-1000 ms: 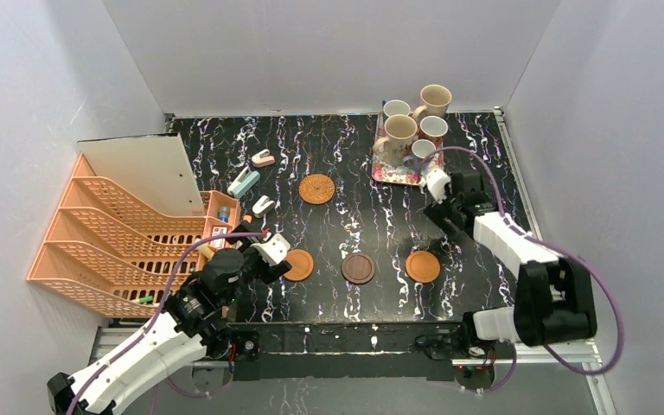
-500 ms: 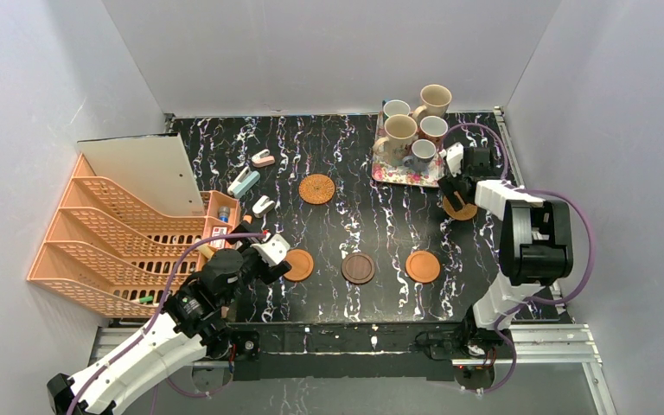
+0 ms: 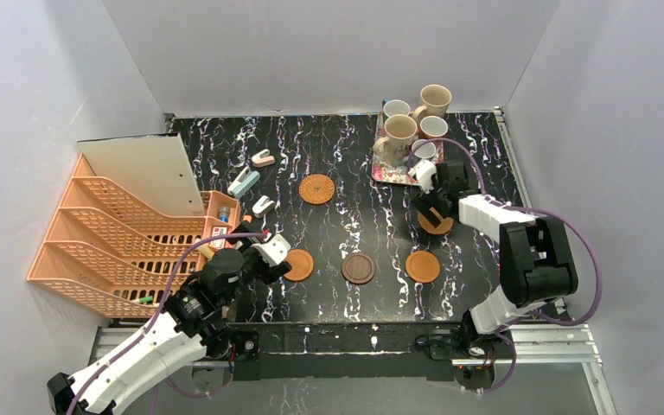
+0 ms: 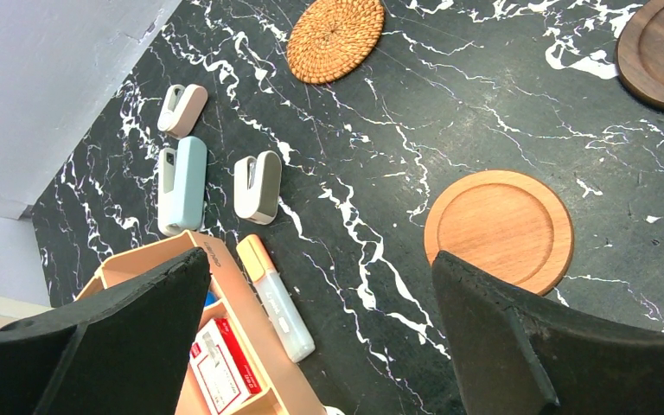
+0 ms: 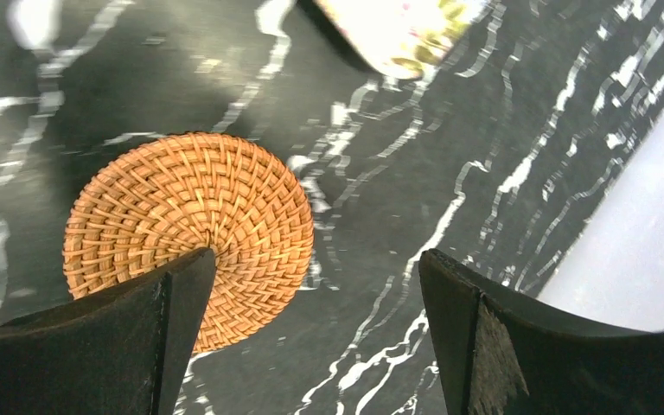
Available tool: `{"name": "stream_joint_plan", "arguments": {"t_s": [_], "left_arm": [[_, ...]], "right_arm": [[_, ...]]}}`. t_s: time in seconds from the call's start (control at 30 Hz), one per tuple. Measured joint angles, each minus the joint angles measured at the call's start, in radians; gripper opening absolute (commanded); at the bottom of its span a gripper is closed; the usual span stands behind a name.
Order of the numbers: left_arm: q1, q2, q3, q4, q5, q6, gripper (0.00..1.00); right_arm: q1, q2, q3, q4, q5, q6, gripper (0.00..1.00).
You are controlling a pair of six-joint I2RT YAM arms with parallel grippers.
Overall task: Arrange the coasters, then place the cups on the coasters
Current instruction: Move the coaster to the center of the board.
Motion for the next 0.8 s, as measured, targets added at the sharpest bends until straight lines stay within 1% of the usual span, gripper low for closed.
{"name": "stream_joint_plan", "arguments": {"t_s": [0.27, 0.5, 0.6, 0.8], "left_arm": [[0.000, 0.000, 0.000, 0.000, 0.002, 0.000, 0.98], [0.000, 0.000, 0.000, 0.000, 0.005, 0.000, 0.98], [0.000, 0.000, 0.000, 0.000, 0.005, 0.000, 0.98], [0.000, -0.002, 0.000, 0.000, 0.006, 0.000, 0.98]], "right_arm": [[0.180, -0.026, -0.006, -0.072, 0.002, 0.021, 0.98], [0.328, 0.052, 0.071, -0.083, 0.088, 0.040, 0.98], [0.365, 0.091, 0.108, -0.083, 0.141, 0.047, 0.98], [0.387, 0.146, 0.164, -0.079, 0.199, 0.068, 0.98]]}}
